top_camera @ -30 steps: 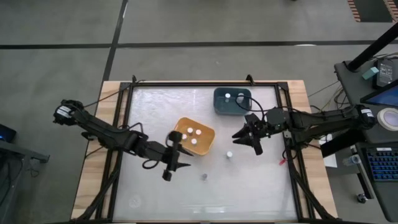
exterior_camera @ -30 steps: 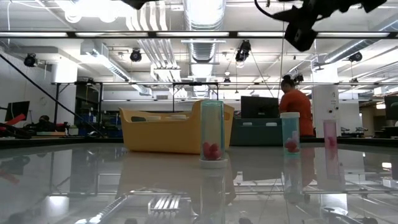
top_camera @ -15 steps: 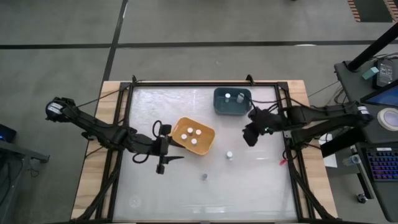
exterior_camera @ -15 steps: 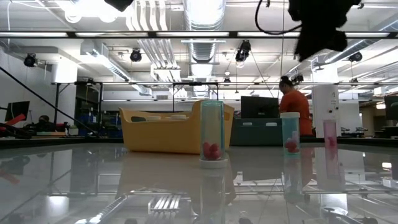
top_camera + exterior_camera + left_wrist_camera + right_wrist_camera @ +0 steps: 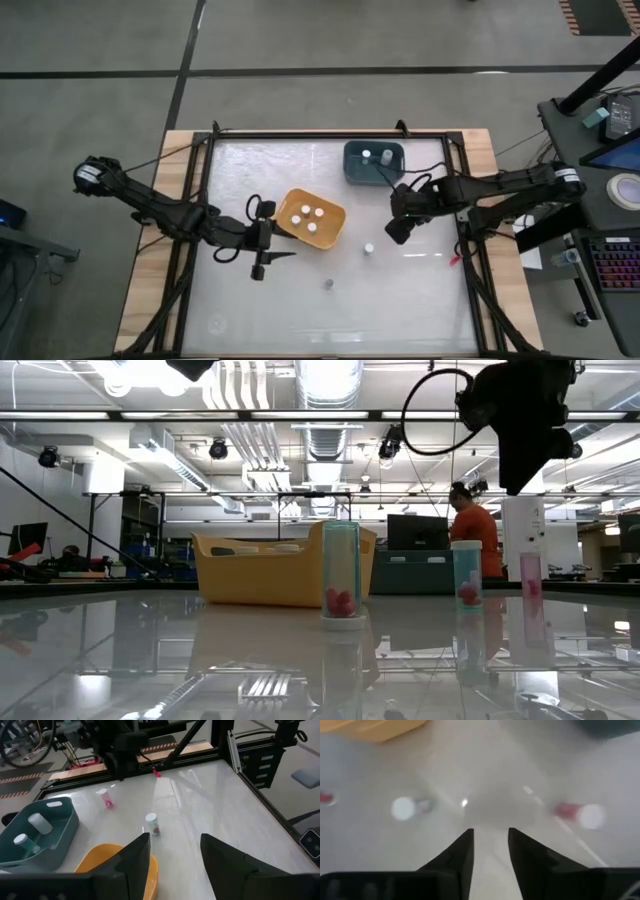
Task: Pick and place medicine bottles into bin by pill shape (circle, oval)
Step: Put the blue pill bottle into the yellow bin
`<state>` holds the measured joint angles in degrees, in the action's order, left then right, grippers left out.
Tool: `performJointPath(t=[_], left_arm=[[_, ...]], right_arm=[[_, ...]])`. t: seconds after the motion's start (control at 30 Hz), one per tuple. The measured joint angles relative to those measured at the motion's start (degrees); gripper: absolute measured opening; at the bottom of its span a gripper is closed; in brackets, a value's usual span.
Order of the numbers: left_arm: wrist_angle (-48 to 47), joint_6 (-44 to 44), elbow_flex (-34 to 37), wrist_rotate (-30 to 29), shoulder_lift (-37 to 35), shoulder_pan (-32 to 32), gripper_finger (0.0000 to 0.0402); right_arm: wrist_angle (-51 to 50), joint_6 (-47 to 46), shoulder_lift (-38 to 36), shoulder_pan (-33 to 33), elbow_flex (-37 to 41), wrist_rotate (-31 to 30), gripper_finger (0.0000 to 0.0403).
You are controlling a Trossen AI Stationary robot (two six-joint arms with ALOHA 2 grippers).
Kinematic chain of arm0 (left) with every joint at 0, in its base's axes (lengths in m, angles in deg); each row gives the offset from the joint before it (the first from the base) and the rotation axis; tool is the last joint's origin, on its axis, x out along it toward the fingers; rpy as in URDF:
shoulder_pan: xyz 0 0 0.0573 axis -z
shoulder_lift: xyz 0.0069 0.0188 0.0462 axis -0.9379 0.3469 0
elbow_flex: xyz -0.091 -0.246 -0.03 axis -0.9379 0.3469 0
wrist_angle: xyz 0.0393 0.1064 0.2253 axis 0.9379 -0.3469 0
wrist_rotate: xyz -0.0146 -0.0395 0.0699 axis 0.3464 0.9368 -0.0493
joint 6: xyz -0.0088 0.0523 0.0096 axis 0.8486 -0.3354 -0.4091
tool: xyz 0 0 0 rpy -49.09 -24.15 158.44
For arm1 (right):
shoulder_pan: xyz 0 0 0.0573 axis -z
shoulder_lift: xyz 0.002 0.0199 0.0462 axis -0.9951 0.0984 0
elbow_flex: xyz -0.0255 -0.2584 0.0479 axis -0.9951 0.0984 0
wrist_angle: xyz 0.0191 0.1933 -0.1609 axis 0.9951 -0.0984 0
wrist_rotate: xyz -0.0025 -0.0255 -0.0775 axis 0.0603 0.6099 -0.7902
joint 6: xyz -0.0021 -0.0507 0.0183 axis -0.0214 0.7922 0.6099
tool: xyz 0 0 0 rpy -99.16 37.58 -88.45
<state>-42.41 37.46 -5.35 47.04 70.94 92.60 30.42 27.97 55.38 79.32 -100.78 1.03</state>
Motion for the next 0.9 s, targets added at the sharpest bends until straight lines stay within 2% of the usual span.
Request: performJointPath(t=[0.17,0.43,0.53,0.77,0.9], left_arm=[[-0.1,0.0,0.0,0.0,0.0,0.0,0.016],[-0.1,0.0,0.0,0.0,0.0,0.0,0.016],[-0.1,0.0,0.0,0.0,0.0,0.0,0.016],[0.1,0.0,0.0,0.0,0.0,0.0,0.016],[0.1,0.0,0.0,0.0,0.0,0.0,0.016]], right_arm=[[4.0,1.8,3.2,-1.6,0.0,3.6,0.0177],[11.2,16.6,7.8,-9.1,0.9,3.1,0.0247],[16.0,19.1,8.5,-11.7,2.7,2.0,0.0256],[28.0,22.9,8.5,-16.5,9.8,-8.6,0.0248],[37.3,24.3,8.6,-17.0,14.9,-11.4,0.0239]])
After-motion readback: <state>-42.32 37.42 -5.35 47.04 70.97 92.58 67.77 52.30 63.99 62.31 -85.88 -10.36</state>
